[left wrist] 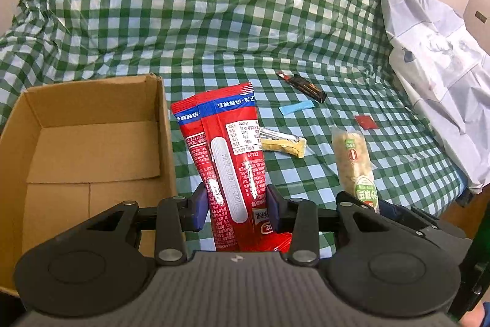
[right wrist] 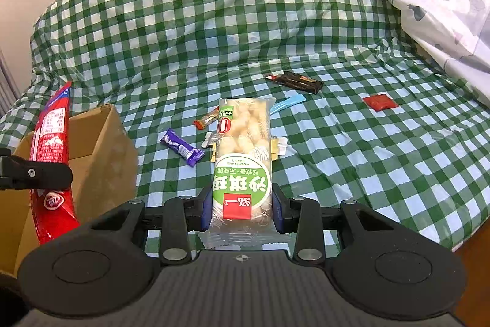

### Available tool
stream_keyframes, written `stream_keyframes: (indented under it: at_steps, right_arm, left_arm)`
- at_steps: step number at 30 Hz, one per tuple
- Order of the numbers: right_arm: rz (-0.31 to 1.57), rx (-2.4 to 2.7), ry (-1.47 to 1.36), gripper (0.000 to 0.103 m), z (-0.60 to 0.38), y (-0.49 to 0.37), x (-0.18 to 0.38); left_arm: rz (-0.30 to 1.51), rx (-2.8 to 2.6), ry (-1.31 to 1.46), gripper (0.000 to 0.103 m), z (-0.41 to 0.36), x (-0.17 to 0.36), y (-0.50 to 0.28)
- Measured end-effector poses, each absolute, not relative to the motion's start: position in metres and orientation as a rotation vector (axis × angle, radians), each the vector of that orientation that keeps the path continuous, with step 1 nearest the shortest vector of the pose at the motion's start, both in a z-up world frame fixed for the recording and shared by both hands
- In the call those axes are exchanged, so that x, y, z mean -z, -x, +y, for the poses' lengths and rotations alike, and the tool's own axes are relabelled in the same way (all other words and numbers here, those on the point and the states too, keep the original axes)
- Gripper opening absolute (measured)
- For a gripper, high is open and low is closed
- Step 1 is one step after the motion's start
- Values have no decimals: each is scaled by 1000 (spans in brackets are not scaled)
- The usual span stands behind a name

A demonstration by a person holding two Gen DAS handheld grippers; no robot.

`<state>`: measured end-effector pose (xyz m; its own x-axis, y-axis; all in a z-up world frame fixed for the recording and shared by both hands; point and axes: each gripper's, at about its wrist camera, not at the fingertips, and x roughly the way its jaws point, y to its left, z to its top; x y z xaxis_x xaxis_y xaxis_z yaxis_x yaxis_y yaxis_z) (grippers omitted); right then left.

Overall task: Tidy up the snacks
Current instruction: 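Carry the red wafer pack and cracker pack over the box with both tools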

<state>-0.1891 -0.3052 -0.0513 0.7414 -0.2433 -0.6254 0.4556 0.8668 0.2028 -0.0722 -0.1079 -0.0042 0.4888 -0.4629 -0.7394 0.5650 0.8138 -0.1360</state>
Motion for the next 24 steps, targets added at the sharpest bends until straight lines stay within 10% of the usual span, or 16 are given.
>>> stream_keyframes:
  at_steps: [24]
  right_arm:
    - [596,96,-292,39,-164,208,-11]
  left_arm:
    - [581,403,-89,43,48,-58,120]
